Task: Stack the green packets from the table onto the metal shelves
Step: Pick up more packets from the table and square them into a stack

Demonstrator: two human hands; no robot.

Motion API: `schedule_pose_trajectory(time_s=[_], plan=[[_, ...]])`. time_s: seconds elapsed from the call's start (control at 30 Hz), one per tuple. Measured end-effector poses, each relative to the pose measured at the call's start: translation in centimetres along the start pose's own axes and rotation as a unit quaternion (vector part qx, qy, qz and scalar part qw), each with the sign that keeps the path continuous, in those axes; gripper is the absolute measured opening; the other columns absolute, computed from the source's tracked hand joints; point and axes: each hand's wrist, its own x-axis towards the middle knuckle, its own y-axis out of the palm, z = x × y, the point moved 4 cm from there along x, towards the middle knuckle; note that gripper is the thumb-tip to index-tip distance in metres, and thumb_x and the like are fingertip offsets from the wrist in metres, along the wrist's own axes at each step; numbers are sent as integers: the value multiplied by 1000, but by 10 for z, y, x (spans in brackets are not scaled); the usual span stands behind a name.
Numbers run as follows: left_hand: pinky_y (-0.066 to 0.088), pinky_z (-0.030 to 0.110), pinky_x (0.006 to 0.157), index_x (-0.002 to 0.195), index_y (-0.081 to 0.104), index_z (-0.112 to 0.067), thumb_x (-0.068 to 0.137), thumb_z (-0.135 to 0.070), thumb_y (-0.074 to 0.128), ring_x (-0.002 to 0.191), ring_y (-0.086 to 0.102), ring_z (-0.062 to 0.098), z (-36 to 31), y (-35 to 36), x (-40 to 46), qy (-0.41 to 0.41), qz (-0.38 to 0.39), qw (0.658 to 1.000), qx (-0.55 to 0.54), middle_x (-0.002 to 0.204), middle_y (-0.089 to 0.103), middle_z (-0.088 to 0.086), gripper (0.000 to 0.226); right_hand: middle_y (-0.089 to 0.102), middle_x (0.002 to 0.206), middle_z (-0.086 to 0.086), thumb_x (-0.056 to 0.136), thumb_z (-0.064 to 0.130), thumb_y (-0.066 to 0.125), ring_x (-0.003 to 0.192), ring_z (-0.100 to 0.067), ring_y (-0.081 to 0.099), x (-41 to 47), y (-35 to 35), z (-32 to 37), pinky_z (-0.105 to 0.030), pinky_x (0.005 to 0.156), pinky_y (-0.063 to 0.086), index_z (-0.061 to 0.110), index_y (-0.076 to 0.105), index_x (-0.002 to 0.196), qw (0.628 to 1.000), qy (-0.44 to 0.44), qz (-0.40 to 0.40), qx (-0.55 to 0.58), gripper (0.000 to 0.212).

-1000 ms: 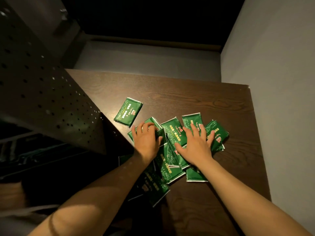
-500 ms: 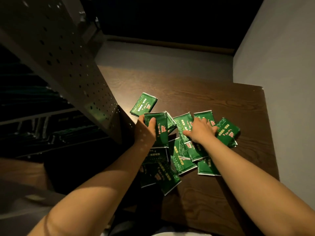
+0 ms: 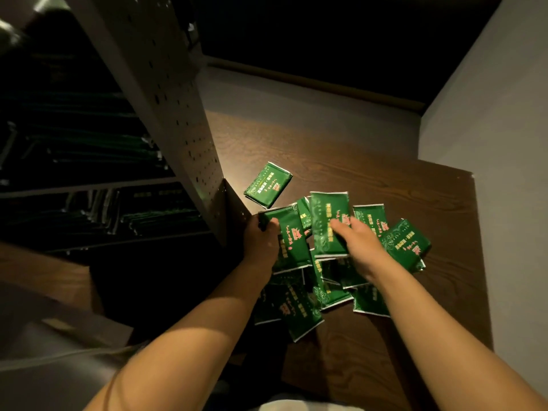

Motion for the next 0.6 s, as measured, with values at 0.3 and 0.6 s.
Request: schedule_pose_trajectory(time_s=[0.3, 0.6], plan=[[44, 29, 86, 122, 56, -9, 104, -32, 30, 102, 55, 20, -14, 2, -11, 56, 145, 982, 107, 114, 59, 7, 39, 66, 111, 5, 91, 23, 66, 97, -8, 64, -10, 28, -19, -26, 81, 47, 23, 45, 122, 997, -8, 12, 69, 37], [25, 42, 108, 140, 34, -30, 85, -55, 57, 129, 37, 22, 34, -25, -3, 225, 231, 713, 623, 142, 40, -2, 65, 70, 109, 1, 93, 19, 64, 100, -15, 66, -19, 8, -43, -36, 90, 51, 20, 59, 115, 999, 18, 16, 34, 23]])
